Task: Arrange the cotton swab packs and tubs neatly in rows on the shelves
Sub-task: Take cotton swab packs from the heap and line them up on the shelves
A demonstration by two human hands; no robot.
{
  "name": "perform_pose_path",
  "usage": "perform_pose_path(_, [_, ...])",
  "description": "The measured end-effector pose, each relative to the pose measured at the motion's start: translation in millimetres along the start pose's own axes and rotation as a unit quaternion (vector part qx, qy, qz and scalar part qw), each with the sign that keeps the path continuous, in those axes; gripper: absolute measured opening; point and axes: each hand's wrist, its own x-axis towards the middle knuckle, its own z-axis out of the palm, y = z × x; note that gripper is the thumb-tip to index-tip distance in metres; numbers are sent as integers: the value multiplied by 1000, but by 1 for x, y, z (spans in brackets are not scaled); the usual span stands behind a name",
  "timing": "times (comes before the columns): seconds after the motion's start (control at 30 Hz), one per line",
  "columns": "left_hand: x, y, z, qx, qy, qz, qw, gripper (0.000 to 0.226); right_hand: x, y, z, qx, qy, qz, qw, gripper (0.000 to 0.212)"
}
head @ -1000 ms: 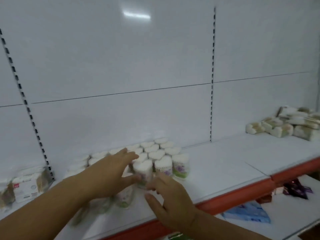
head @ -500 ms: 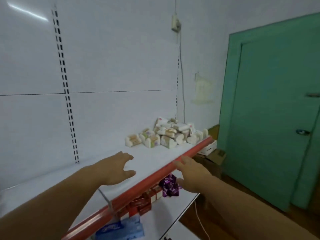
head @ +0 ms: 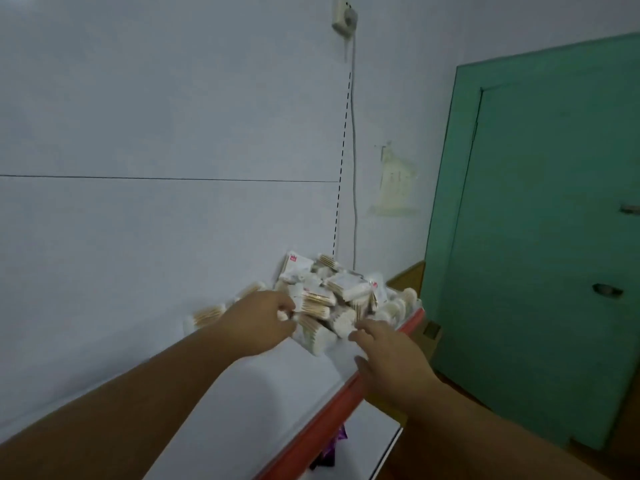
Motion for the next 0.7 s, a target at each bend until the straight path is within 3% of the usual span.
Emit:
perform_pose_path(0.07, [28,-1,2,-111,33,-29,993,10,33,18,-5,12,58,58,997,39])
perform_pose_path(0.13, [49,3,5,-199,62,-43,977,12,60,37,-7,19,72,86,993,41])
perform_pose_path(0.27, [75,13,16,-316,86,-74,942,23,101,69,12,9,33,27,999,55])
perform_pose_path(0.37, [88,19,28,-387,108,-105,910,28,126,76,29,-55,23,-71,996,34])
perform_pose_path(0.43, [92,23,32,-412,137,-107,895,24,136,81,30,-74,62,-91,991,23])
perform_pose_path(0.5, [96,24,29,-426,156,-108,885,26,140,87,23,-18,126,-90,988,24])
perform_pose_path(0.57, [100,25,22,-453,125,-136,872,32,146,91,12,77,226,-97,966,26])
perform_pose_path(0.63, [102,28,22,-486,35,-168,857,41,155,82,7,153,315,-148,925,23])
perform_pose_path(0.7, [104,28,30,-572,0,-156,805,52,164,66,8,193,315,-244,897,27])
